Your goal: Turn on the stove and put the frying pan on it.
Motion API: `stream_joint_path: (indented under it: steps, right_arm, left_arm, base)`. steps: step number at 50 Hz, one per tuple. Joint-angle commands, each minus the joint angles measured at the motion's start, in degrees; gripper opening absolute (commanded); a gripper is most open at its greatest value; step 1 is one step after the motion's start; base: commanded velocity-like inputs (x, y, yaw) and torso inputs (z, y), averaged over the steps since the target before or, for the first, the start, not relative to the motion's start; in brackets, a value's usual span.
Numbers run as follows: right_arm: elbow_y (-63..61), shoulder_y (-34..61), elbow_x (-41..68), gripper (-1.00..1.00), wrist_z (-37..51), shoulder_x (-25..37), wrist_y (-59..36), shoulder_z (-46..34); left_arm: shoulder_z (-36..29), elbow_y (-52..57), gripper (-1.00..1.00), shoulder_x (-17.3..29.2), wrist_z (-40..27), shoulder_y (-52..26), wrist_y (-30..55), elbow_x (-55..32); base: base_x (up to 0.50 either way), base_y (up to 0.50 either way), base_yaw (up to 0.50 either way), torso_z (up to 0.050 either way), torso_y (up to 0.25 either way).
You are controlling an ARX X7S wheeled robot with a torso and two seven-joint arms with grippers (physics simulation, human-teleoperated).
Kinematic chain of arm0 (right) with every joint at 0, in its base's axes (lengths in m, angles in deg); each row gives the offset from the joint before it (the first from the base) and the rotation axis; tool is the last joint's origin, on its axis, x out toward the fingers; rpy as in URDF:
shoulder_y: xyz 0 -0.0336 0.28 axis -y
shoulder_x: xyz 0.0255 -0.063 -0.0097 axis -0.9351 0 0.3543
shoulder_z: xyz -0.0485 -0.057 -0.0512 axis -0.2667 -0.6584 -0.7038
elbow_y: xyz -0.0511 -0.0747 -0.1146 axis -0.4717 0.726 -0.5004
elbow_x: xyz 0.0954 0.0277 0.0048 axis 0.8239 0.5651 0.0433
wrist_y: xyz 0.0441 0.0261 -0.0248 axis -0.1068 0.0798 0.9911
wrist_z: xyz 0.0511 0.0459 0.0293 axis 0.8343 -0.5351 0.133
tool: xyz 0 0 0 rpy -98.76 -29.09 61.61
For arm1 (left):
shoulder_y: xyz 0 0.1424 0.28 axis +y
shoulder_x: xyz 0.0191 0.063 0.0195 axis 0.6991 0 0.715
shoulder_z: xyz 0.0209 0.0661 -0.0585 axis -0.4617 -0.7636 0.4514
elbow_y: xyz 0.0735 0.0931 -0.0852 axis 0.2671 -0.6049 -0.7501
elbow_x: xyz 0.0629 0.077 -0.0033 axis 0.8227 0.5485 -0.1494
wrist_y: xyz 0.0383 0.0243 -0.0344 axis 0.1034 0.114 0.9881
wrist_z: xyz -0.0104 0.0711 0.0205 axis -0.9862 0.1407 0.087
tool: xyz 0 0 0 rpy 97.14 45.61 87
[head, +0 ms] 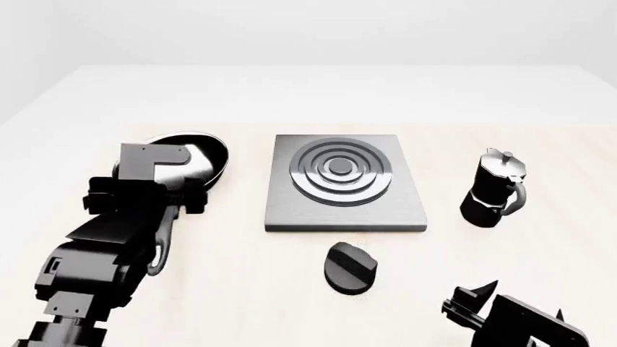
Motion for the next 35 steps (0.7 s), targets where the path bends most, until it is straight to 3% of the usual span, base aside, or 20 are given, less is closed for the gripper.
stream_joint_path:
  steps: [1, 35]
  right_arm:
    - [0.29, 0.05, 0.34, 1.0, -0.06, 0.08, 0.19, -0.07]
    - [0.38, 0.17, 0.86, 1.0, 0.32, 0.36, 0.13, -0.4]
  left_arm:
    - [-0.78, -2.32, 1.0, -0.28, 0.62, -1.18, 2.5, -0.37]
    - [1.66, -13.01, 1.0, -2.14, 0.76, -3.02, 4.08, -2.62]
  base:
    - [0.0, 0.0, 0.0, 0.0, 0.0]
    - [0.0, 0.0, 0.0, 0.0, 0.0]
